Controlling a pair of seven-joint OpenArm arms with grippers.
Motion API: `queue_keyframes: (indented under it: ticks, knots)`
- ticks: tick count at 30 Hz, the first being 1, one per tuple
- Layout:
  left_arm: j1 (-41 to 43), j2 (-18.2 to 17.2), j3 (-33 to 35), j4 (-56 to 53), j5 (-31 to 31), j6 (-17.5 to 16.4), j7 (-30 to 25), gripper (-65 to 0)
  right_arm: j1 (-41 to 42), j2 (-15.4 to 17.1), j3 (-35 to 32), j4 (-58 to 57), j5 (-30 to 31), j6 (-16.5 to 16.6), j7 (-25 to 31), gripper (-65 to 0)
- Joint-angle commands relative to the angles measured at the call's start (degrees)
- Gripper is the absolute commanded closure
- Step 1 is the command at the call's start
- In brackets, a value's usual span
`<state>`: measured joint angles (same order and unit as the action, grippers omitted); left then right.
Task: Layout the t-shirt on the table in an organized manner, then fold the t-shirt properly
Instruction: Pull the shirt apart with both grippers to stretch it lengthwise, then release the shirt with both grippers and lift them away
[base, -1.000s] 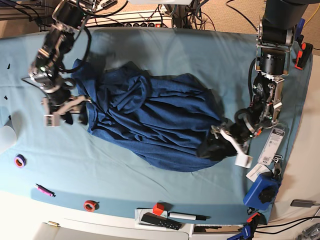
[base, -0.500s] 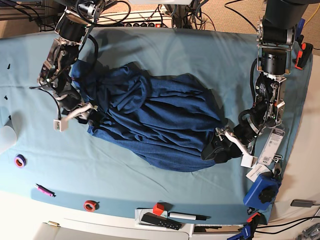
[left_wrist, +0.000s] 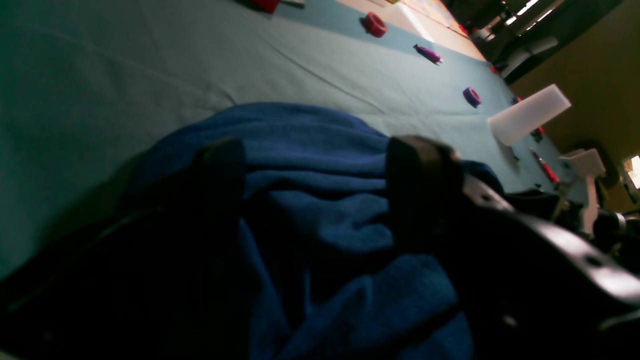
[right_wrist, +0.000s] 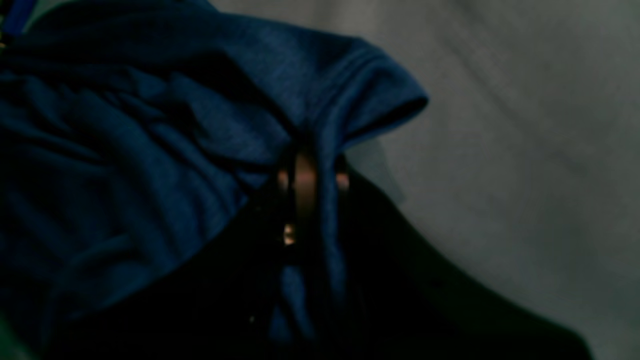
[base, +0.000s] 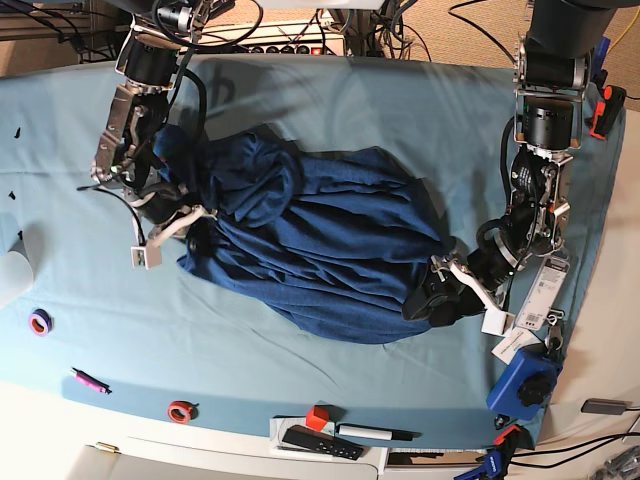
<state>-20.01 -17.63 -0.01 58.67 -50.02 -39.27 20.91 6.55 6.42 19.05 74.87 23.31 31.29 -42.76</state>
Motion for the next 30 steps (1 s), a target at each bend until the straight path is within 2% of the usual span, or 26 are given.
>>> queue_keyframes:
  ticks: [1, 6, 13, 18, 22, 28, 30]
  knots:
    - [-1.55, -0.48, -0.26, 1.14, -1.2, -0.73, -1.36, -41.4, 1.88, 1.25, 0.17, 0.39, -3.02, -2.32, 0.59, 0.0]
    - [-1.53, -0.48, -0.26, 1.14, -0.02, -0.73, -1.22, -41.4, 7.04, 3.37, 0.13, 0.39, -8.17, -7.13, 1.6, 0.0]
    - [-0.87, -0.48, -0.26, 1.14, 0.09, -0.73, -1.22, -41.4, 12.07, 5.57, 0.13, 0.39, -13.49, -9.86, 4.26, 0.0]
    - [-0.61, -0.48, -0.26, 1.14, 0.09, -0.73, -1.2, -41.4, 12.66, 7.23, 0.13, 0.39, -18.32, -13.64, 7.23, 0.0]
    - [-0.61, -0.46, -0.26, 1.14, 0.09, -0.73, -1.22, -41.4, 12.66, 9.33, 0.13, 0.39, -21.81, -17.11, 7.28, 0.0]
    - [-0.61, -0.46, -0.15, 1.14, 0.07, -0.73, -0.35, -41.4, 12.66, 12.66, 0.13, 0.39, -24.46, -23.61, 7.54, 0.0]
    - [-0.61, -0.46, -0.15, 1.14, 0.07, -0.73, 0.66, -41.4, 12.63, 13.29, 0.13, 0.39, -24.44, -24.81, 7.58, 0.0]
